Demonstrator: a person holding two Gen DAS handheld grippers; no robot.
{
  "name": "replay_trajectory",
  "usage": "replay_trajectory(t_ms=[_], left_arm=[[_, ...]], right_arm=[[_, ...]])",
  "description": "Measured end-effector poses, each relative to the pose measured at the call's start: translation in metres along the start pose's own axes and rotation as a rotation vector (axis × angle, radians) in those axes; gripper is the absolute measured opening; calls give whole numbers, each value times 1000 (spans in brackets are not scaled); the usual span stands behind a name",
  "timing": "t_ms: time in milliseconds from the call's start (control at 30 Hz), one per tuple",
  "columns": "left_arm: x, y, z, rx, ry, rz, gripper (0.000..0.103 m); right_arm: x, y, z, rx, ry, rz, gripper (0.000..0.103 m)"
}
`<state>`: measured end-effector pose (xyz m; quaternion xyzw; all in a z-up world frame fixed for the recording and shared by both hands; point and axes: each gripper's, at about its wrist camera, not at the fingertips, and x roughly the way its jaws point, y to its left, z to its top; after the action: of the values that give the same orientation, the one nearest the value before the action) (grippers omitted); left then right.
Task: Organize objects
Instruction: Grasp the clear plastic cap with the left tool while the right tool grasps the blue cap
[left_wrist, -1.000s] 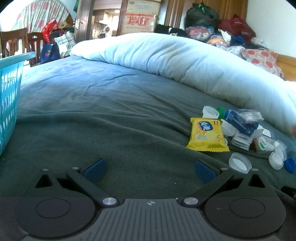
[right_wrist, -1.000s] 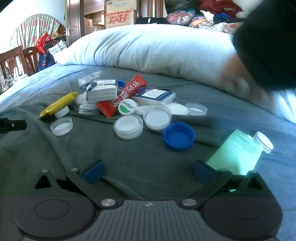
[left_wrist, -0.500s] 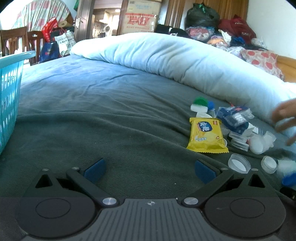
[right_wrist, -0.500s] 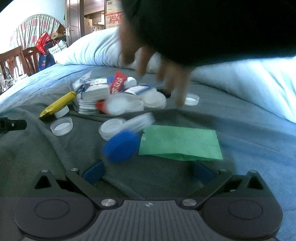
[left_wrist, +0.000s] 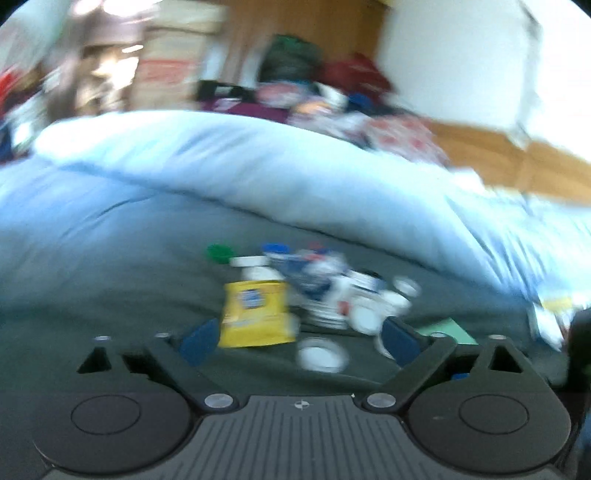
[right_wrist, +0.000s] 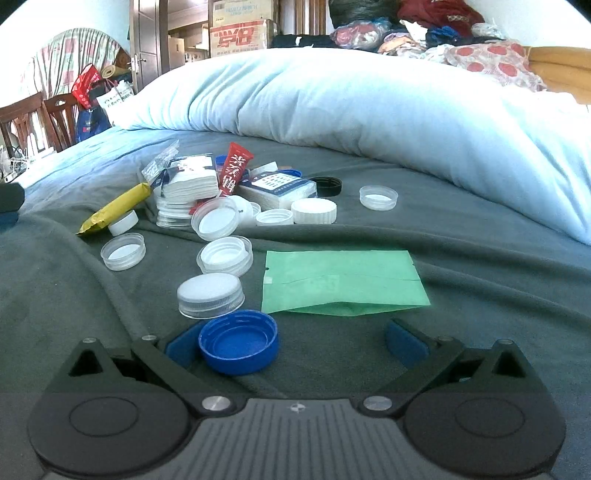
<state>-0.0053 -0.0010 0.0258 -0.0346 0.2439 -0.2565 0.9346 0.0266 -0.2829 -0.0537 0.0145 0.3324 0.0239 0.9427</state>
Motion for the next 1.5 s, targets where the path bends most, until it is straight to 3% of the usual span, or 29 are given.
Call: replay_trajectory(t_ms=[67, 100, 233, 367, 533, 633, 700, 800, 900, 967, 1033, 1100, 1300, 1333, 1500], left_arm=[[19, -13, 1, 29, 53, -80, 70], [28, -22, 1, 58, 76, -85, 67], [53, -41, -1, 141, 104, -19, 67], [72, -34, -8, 147, 176, 45, 67], [97, -32, -13, 144, 244, 28, 66], [101, -35, -17, 163, 237, 28, 59], [101, -34, -17, 154, 227, 44, 40], [95, -34, -16, 138, 211, 43, 40], [79, -34, -12, 123, 185, 50, 40], [67, -34, -10, 111, 171, 59, 40], [60, -33, -9, 89, 166, 66, 40], [57, -33, -8, 79, 172, 66, 40], [51, -38, -5, 63, 172, 55, 40], [50, -38, -3, 54, 169, 53, 40], [33, -38, 4, 37, 146, 83, 40]], right_arm=[[0, 0, 0, 1, 0, 1, 103], [0, 0, 0, 0, 0, 0, 103], [0, 0, 0, 0, 0, 0, 103], [0, 0, 0, 1, 0, 1, 103], [1, 0, 3, 2, -2, 3, 103], [0, 0, 4, -3, 0, -1, 103], [1, 1, 6, -8, 9, -3, 103], [-5, 2, 7, -9, 10, 10, 101], [-26, 5, 8, -41, 14, 63, 86], [-44, 10, 5, -41, -45, 101, 87], [-48, 18, 6, -56, -39, 138, 87], [-40, 25, 9, -86, -26, 96, 83], [-20, 13, 12, -20, 37, 72, 51], [-22, 12, 11, -7, 41, 83, 42], [-54, 16, 17, -27, -33, 74, 42]])
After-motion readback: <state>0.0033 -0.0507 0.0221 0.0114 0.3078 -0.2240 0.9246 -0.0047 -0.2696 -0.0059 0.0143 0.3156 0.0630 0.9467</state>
